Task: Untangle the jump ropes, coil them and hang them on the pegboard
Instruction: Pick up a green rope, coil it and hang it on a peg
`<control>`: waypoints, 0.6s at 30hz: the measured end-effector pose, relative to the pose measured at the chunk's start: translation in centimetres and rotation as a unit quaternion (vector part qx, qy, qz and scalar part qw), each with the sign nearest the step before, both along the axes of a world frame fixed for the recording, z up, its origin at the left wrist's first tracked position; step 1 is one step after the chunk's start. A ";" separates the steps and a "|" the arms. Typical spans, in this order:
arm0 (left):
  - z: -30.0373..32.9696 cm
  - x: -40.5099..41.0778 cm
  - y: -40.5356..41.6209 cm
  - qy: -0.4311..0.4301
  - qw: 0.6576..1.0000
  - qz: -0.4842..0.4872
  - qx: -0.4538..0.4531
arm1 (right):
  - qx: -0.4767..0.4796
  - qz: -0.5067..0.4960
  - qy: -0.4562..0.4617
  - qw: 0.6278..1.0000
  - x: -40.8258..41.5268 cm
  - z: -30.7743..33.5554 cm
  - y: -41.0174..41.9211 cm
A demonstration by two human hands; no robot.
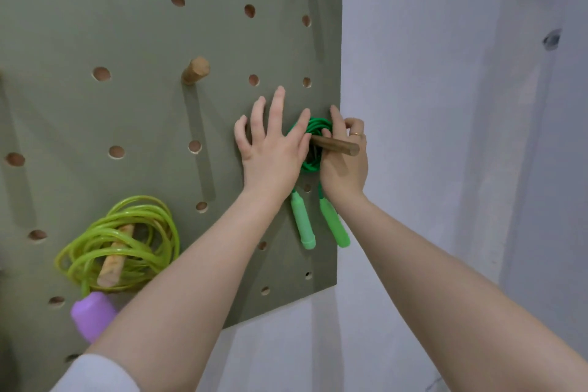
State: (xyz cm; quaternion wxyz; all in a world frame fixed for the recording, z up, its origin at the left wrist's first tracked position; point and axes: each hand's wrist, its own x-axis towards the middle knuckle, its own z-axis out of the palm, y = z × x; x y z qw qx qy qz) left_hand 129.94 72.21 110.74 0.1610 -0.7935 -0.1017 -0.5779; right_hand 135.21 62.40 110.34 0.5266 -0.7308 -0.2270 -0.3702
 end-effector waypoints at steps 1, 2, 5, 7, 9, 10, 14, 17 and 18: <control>0.1 0.0 -0.3 0.001 1.000 0.007 -0.012 | -0.010 0.006 0.011 1.000 0.0 0.0 0.0; 0.3 -0.2 -0.7 0.006 1.000 0.004 -0.030 | -0.038 -0.001 0.020 0.999 0.0 -0.1 -0.1; 0.9 -1.0 -1.7 0.112 0.987 -0.046 -0.101 | -0.169 -0.015 0.033 0.985 -0.7 -0.6 -1.2; 1.1 -2.3 -2.1 0.164 0.978 -0.064 -0.111 | -0.229 -0.002 0.048 0.972 -1.6 -1.2 -2.7; 0.7 -3.4 -2.3 0.188 0.970 -0.102 -0.118 | -0.257 0.003 0.043 0.965 -2.4 -2.4 -4.4; 0.4 -4.1 -2.5 0.188 0.964 -0.133 -0.135 | -0.255 0.005 0.040 0.966 -2.9 -3.0 -5.1; -1.3 -7.0 -3.9 0.133 0.947 -0.225 -0.187 | -0.209 0.020 0.071 0.975 -4.9 -5.0 -7.7; -3.5 -8.3 -5.2 0.148 0.946 -0.233 -0.173 | -0.264 0.025 0.071 0.962 -6.7 -7.1 -9.5; -4.3 -8.8 -5.8 0.151 0.943 -0.237 -0.176 | -0.298 0.023 0.064 0.952 -7.3 -8.0 -10.1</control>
